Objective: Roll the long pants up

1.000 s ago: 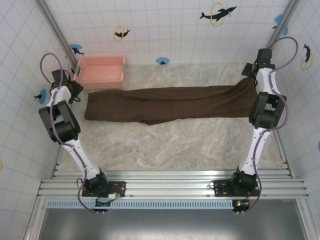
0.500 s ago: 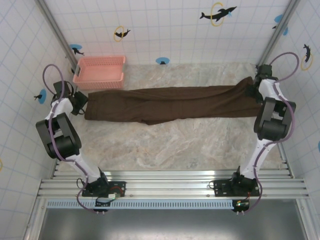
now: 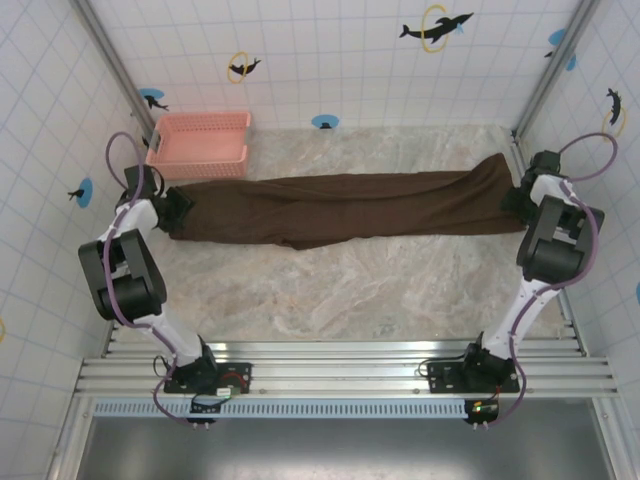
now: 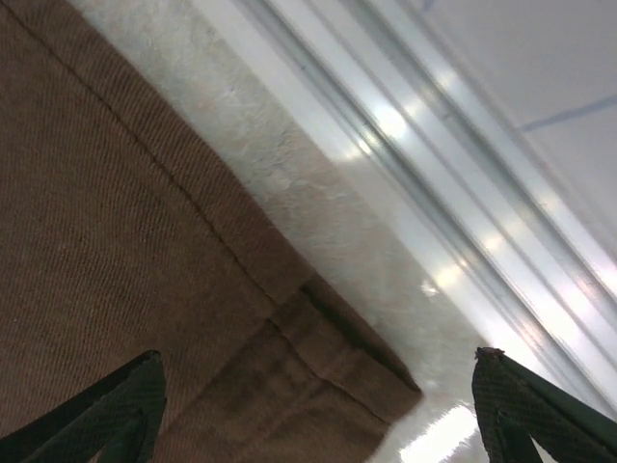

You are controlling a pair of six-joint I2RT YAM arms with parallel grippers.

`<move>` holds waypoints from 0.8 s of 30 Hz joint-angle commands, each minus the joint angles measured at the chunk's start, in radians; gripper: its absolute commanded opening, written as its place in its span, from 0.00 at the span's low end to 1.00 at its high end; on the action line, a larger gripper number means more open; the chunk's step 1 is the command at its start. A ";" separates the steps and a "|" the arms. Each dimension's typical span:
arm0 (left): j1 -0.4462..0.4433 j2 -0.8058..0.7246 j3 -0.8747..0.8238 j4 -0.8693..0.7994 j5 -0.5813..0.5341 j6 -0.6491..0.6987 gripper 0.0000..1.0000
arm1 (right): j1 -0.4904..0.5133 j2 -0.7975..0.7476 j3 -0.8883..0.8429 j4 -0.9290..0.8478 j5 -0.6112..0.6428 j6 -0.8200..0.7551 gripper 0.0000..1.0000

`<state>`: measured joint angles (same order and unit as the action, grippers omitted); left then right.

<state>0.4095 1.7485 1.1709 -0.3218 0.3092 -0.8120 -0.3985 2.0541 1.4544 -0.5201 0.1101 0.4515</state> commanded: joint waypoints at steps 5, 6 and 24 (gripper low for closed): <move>-0.037 0.053 -0.017 0.050 0.019 -0.030 0.67 | 0.000 0.072 0.059 0.057 -0.088 0.013 0.78; -0.038 0.060 -0.019 0.056 0.019 -0.033 0.67 | 0.002 0.076 0.065 0.058 -0.083 0.011 0.78; -0.049 0.160 -0.026 0.049 0.000 -0.020 0.55 | 0.027 0.126 0.167 0.028 -0.066 -0.008 0.38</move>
<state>0.3706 1.8774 1.1542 -0.2581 0.3241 -0.8394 -0.3763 2.1548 1.5826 -0.4805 0.0456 0.4393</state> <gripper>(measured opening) 0.557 0.421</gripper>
